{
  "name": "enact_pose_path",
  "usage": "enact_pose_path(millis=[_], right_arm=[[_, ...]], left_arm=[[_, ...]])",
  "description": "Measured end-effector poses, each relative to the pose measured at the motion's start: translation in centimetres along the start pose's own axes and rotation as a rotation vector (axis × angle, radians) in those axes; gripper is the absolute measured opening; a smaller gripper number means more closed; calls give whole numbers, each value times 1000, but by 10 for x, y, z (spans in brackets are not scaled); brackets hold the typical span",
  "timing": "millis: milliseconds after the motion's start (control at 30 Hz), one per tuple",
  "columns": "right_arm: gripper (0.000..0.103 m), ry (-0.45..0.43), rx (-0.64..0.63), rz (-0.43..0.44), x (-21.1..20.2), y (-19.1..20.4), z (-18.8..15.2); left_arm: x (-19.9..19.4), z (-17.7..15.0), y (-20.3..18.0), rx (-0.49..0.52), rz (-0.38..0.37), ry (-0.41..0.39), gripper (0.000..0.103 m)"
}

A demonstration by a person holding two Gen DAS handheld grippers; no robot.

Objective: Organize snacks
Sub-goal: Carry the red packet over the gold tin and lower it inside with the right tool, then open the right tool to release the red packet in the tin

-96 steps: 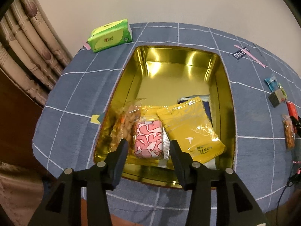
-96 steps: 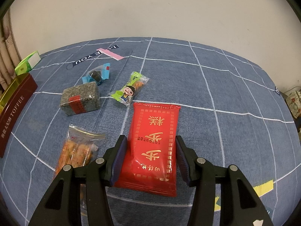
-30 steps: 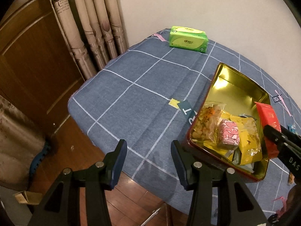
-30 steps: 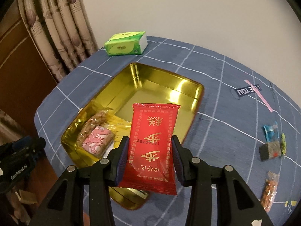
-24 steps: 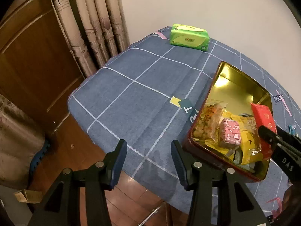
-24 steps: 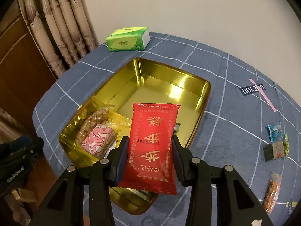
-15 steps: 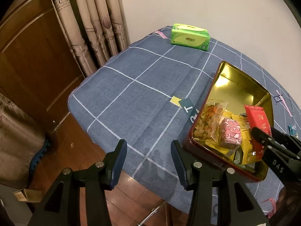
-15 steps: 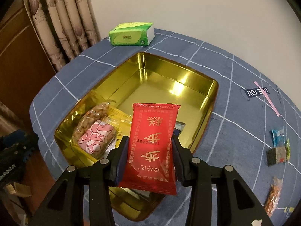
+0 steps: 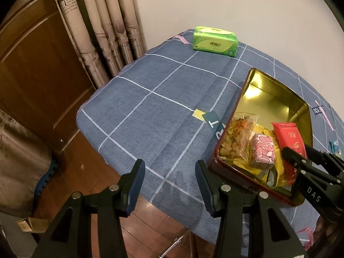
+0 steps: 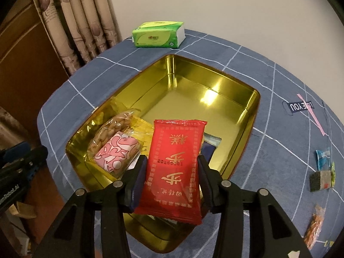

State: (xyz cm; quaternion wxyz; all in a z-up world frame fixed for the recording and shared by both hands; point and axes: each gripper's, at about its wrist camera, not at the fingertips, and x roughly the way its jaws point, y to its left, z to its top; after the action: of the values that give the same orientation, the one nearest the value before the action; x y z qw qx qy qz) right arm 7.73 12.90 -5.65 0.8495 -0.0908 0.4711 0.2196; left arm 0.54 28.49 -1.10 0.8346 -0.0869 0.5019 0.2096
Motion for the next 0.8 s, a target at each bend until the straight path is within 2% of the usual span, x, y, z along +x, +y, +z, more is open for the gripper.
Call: enact_pose_path(millis=[233,500,600,667,800], right_arm=[[51,-12,-8,21,-9,2,-2],[51,-59,-4,33,-31,-7,-7],[53,-80,1,17,-41,-15,-11],[60,-101,9,-3,-48,-25,-15],[61,-123,26,-50,-60,-46,-26]], left_arm=[[0,0,-2,7,2,-3,49],[-1,0,-2,19,2,-10,49],[-1,1,-3,25,5,-14,49],[-1,1,-3,28,7,-15,49],[-2,0,-4,30,12,-19,49]])
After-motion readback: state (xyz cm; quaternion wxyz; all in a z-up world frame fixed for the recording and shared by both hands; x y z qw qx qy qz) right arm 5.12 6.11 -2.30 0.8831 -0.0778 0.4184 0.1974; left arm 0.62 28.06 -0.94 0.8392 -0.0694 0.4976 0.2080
